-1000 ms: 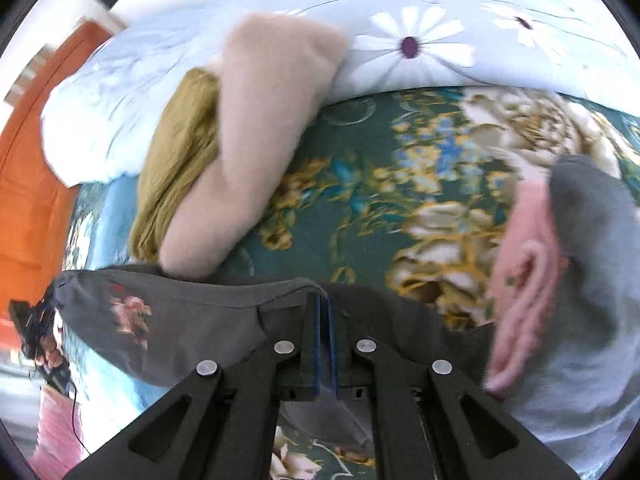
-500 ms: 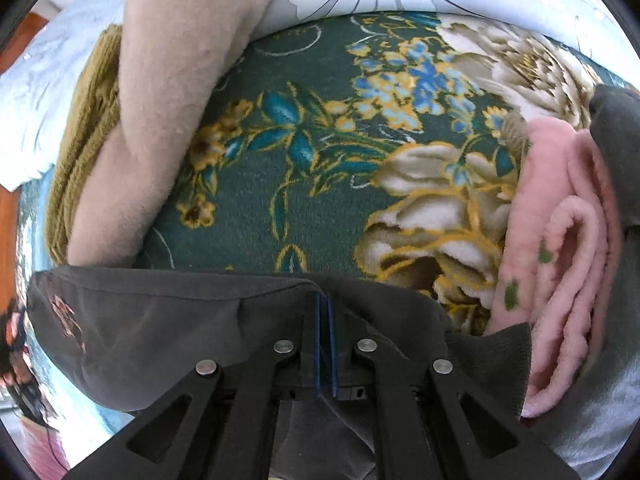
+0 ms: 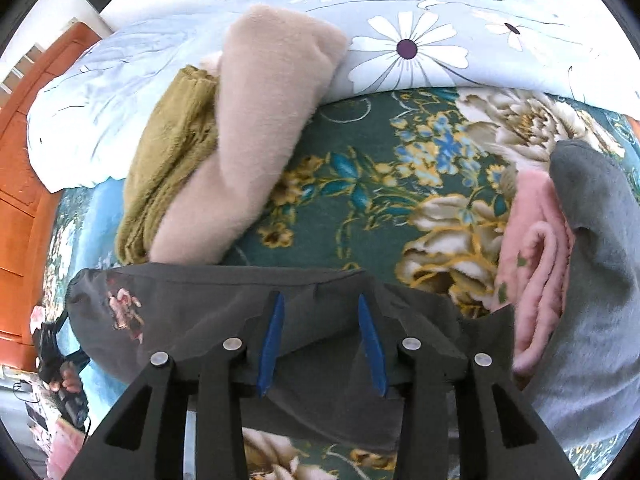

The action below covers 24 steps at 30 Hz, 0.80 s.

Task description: Fold clothes

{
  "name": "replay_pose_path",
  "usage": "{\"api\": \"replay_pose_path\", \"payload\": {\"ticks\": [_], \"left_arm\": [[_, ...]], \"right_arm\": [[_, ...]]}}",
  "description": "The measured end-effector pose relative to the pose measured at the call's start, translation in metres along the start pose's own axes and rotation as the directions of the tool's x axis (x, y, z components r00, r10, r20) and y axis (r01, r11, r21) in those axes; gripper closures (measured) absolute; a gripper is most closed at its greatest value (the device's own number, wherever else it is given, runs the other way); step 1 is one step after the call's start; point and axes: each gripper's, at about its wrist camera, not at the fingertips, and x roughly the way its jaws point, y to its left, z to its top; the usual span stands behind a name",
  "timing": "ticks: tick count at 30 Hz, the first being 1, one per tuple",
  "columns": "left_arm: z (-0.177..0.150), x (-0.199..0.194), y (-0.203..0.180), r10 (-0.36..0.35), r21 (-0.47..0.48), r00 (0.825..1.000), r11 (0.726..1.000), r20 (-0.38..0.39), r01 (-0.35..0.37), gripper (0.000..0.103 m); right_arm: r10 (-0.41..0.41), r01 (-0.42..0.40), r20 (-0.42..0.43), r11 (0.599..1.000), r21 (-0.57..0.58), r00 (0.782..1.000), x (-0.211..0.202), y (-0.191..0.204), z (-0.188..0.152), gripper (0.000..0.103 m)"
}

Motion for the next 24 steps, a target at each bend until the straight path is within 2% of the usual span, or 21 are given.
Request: {"api": "replay_pose_path", "payload": {"ticks": [4,7,8,11,12,15,17,20,22,24], "left_arm": [[-0.001,0.007,-0.009,0.033,0.019,0.999,0.999,0.04,-0.034,0.016],[-0.003,0.006,-0.01,0.068,-0.016,0.995,0.998,0.068,-0.068,0.029],[-0.004,0.005,-0.01,0.083,-0.027,0.994,0.996,0.076,-0.081,0.036],[-0.009,-0.002,-0.025,0.151,-0.012,0.983,0.989,0.1,-0.15,0.051],[-0.01,-0.009,-0.029,0.156,-0.023,0.982,0.988,0.109,-0.154,0.055],[-0.01,-0.035,-0.04,0.166,-0.062,0.976,0.985,0.145,-0.158,0.063],[-0.009,-0.061,-0.042,0.167,-0.095,0.97,0.984,0.178,-0.152,0.064],[0.001,-0.115,-0.04,0.224,-0.077,0.947,0.974,0.229,-0.212,0.064],[0.018,-0.147,-0.034,0.306,-0.079,0.914,0.952,0.267,-0.295,0.064],[0.038,-0.167,-0.02,0.393,-0.123,0.882,0.919,0.262,-0.373,0.064]], "right_arm": [[0.018,-0.018,-0.042,1.0,-0.015,0.999,0.011,0.013,-0.01,0.064],[0.032,-0.034,-0.068,0.999,-0.023,0.997,0.017,0.022,-0.017,0.064],[0.038,-0.04,-0.07,0.999,-0.026,0.997,0.016,0.024,-0.018,0.064],[0.054,-0.057,-0.065,0.997,-0.043,0.996,0.01,0.032,-0.021,0.064],[0.062,-0.066,-0.064,0.997,-0.051,0.996,0.007,0.034,-0.022,0.064],[0.095,-0.1,-0.065,0.992,-0.078,0.993,-0.007,0.041,-0.028,0.064],[0.118,-0.124,-0.064,0.988,-0.094,0.991,-0.017,0.043,-0.035,0.064],[0.159,-0.166,-0.071,0.981,-0.098,0.985,-0.027,0.041,-0.048,0.064],[0.184,-0.192,-0.081,0.976,-0.104,0.979,-0.031,0.04,-0.057,0.064],[0.193,-0.204,-0.1,0.972,-0.113,0.976,-0.029,0.039,-0.068,0.064]]}}
